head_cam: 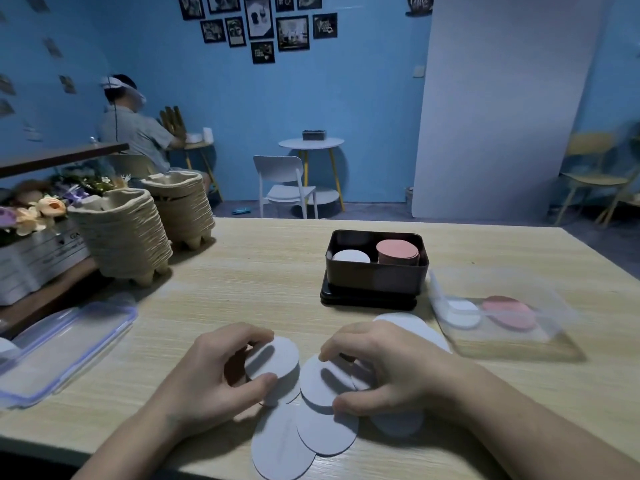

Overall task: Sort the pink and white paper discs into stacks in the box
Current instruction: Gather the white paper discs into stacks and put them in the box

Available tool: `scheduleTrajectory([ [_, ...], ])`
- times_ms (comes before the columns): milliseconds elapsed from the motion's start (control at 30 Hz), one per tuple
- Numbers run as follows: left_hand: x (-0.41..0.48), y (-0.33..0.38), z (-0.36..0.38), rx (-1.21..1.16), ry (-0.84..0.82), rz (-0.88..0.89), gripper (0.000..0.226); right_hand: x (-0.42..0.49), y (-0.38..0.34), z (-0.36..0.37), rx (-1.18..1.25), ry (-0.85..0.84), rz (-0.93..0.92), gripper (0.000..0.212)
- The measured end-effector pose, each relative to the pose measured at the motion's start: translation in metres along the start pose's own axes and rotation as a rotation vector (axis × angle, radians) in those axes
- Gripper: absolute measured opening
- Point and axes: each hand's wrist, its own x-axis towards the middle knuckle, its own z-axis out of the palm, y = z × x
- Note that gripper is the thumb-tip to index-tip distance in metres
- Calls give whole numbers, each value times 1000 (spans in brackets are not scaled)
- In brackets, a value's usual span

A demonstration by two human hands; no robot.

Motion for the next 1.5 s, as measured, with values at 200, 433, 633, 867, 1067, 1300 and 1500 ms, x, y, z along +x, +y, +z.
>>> scheduleTrajectory([
  [200, 4, 1, 3, -32, 24, 29, 43, 8, -4, 6, 2, 73, 9, 49],
  [433, 22, 15, 8, -73, -10, 97, 45, 6, -2, 4, 96, 169, -20, 61],
  [633, 32, 24, 24, -168, -31, 135, 49, 5, 5, 4, 156, 259, -21, 56],
  [867, 30, 15, 29, -237, -57, 138, 57, 7, 9, 9, 106, 302, -69, 47],
  [1067, 31, 19, 29, -208, -31, 160, 54, 7, 10, 9, 109, 243, -73, 44],
  [1300, 31, 18, 31, -177, -12, 176, 50, 9, 10, 10, 131, 175, -70, 43],
  [1500, 32, 16, 33, -178, -46, 150, 50, 12, 17, 17, 169, 297, -91, 55],
])
